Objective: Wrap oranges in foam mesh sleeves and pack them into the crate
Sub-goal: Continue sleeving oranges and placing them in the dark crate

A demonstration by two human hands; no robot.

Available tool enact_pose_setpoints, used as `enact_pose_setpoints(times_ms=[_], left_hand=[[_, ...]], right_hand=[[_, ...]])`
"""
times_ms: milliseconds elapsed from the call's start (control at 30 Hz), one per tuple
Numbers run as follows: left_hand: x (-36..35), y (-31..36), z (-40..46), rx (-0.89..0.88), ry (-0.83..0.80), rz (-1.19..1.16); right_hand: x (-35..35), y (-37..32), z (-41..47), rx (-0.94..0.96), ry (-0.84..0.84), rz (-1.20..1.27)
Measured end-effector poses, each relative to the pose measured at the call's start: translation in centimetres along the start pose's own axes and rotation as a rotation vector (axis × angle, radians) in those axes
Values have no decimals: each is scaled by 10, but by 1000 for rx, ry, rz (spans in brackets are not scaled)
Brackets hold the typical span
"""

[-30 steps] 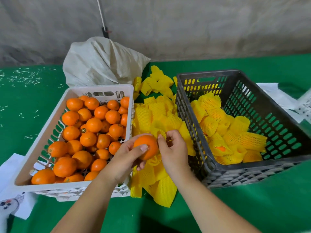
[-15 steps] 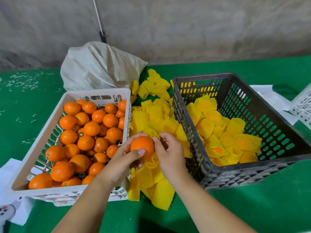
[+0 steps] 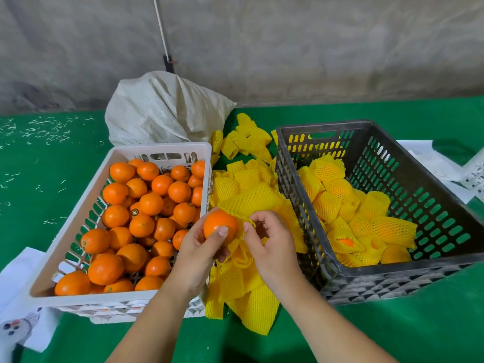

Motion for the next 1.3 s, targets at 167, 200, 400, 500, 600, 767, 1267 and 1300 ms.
enact_pose_setpoints(times_ms=[167,200,400,500,600,767,1267,1300], left_hand=[[2,-1,0,-18,2,-8],[1,-2,0,-14,-8,7],[-8,-5,-2,37,-253,40],[-15,-5,-4,33,-327,150],[-18,2,-6,-55,-256,221],[-21,10,-12,-271,-51,546],[-7,1,-12,-205,-205,276],[-7,1,-12,-203,-172,275]], right_hand=[[-14,-14,-14,158,-117,-117],[-15,-15,-16,158,-123,-122],[-5,-15,-7,117,-109,-175],[7,-9,0,33,-85,-208],[13,-13,1,38,-73,-226],[11,-34,3,36,-173,-233],[-5,-43,-5,141,-299,-244],[-4,-46,-4,166,-297,-249]])
Point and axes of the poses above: each hand's wrist, its own z-axis towards the middle knuckle, its own x-axis out of the back of the hand, y = z × x, the point moved 6 cm from there along z, towards the middle knuckle, and after that the axes turned 10 degrees about z, right-handed, at the moved point
